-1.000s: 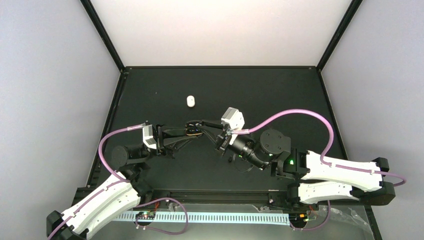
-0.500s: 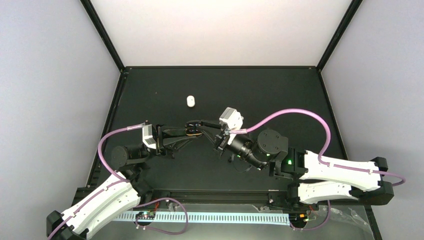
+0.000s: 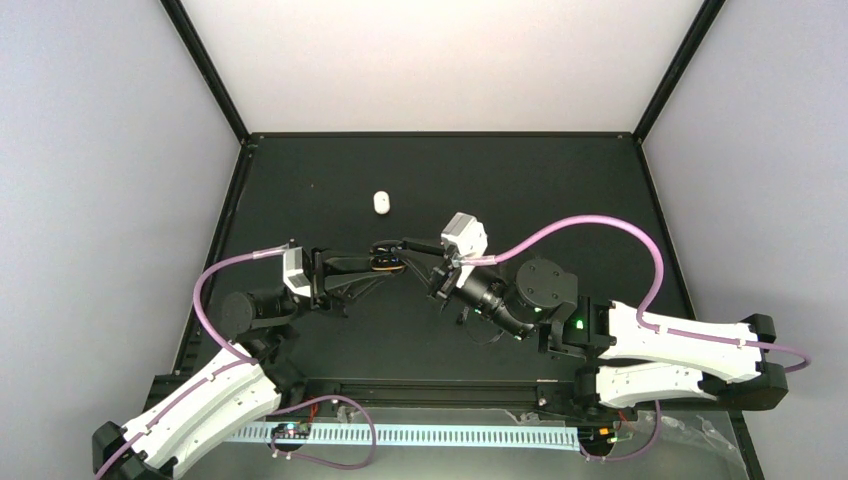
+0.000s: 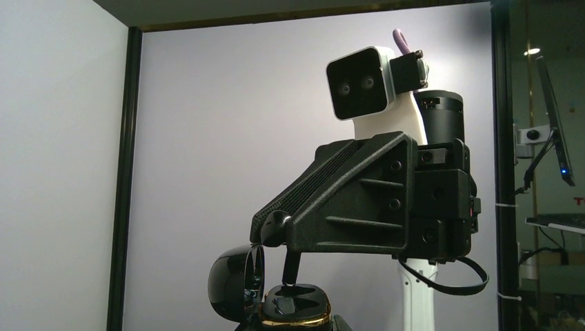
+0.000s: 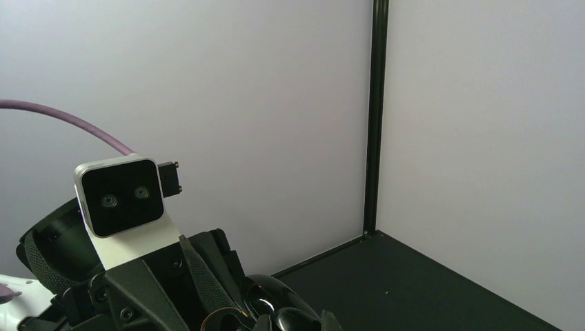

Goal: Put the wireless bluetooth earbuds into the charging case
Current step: Place the earbud in the charging case.

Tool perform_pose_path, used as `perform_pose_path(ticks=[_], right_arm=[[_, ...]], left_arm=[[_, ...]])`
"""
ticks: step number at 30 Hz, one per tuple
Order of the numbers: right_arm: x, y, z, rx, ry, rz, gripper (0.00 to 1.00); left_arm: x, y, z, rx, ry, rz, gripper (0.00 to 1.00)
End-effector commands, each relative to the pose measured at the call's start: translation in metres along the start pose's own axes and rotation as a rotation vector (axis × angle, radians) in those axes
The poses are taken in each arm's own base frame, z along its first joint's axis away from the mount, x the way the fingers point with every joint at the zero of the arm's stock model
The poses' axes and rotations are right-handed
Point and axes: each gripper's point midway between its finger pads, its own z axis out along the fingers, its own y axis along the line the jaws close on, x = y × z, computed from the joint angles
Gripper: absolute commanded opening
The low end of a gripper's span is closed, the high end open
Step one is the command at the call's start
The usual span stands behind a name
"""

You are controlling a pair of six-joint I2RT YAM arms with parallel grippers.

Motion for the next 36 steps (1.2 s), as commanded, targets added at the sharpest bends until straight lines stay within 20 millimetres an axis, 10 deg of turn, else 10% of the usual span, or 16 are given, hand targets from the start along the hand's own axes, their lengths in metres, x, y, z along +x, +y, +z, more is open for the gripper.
perform_pose_path(ticks=[1, 36], right_arm=[[-0.0017, -0.0017, -0.0007, 0.015, -0.002, 0.019, 0.01], [-0.0019, -0.0042, -0.0035, 0.021, 0.004, 0.021, 0.03]], left_arm=[[-0.0451, -0.0187, 0.0046, 0.059, -0.122, 0.065, 0.02], [-0.0458, -0.0146, 0.0070, 0.057, -0.140, 0.004, 0.02]])
